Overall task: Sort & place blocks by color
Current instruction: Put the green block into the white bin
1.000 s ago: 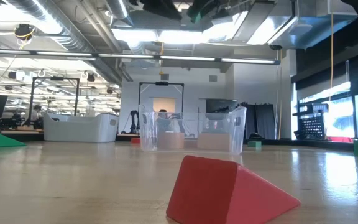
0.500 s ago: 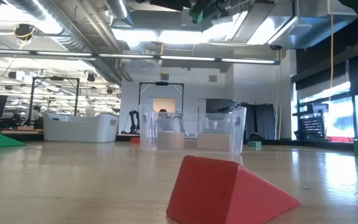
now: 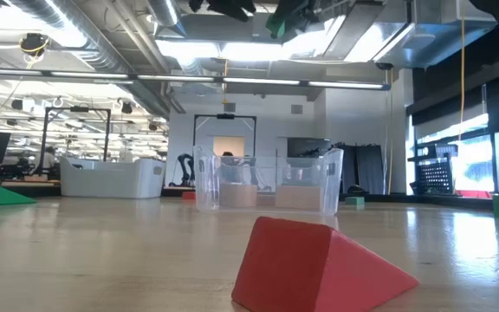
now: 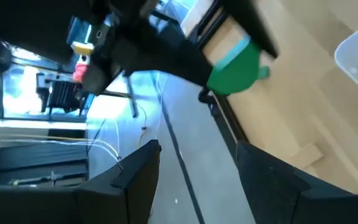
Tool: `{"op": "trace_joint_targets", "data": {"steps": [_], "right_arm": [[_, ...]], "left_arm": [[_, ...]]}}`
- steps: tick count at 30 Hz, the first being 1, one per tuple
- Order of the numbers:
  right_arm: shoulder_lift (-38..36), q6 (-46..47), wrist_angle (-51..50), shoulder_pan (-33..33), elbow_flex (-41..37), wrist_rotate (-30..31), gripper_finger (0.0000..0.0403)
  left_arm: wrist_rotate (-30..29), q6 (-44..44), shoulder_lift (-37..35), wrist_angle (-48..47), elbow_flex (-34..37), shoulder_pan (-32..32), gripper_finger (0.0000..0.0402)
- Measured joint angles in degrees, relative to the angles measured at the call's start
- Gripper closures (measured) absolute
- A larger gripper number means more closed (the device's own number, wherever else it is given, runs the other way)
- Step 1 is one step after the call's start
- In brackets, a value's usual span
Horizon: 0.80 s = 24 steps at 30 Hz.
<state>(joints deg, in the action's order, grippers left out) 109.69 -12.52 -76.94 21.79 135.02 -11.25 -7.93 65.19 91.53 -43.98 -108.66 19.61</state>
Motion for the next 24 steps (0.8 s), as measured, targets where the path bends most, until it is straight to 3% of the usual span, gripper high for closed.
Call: {"op": "trace_joint_targets", "data": {"steps": [4,7,13,24], "right_arm": [[0.00,-0.02,0.14,0.88,0.00,-0.92,0.0230],[0.00,-0.37,0.45,1.39,-0.02,-5.87,0.0230],[0.00,-2.91,1.32,1.62,-0.02,-11.78,0.0230],[0.00,-5.04,3.38,1.67,-0.02,-17.42,0.0230]], "left_arm": [[5.29,-0.03,-1.90,-0.12,0.00,0.05,0.0198],[9.02,0.13,-2.43,-0.39,-0.02,0.05,0.0198],[12.33,4.25,-2.39,-1.75,-0.02,-0.33,0.0198],[17.37,5.95,-1.73,-2.90,-0.02,-2.21,0.0198]]}}
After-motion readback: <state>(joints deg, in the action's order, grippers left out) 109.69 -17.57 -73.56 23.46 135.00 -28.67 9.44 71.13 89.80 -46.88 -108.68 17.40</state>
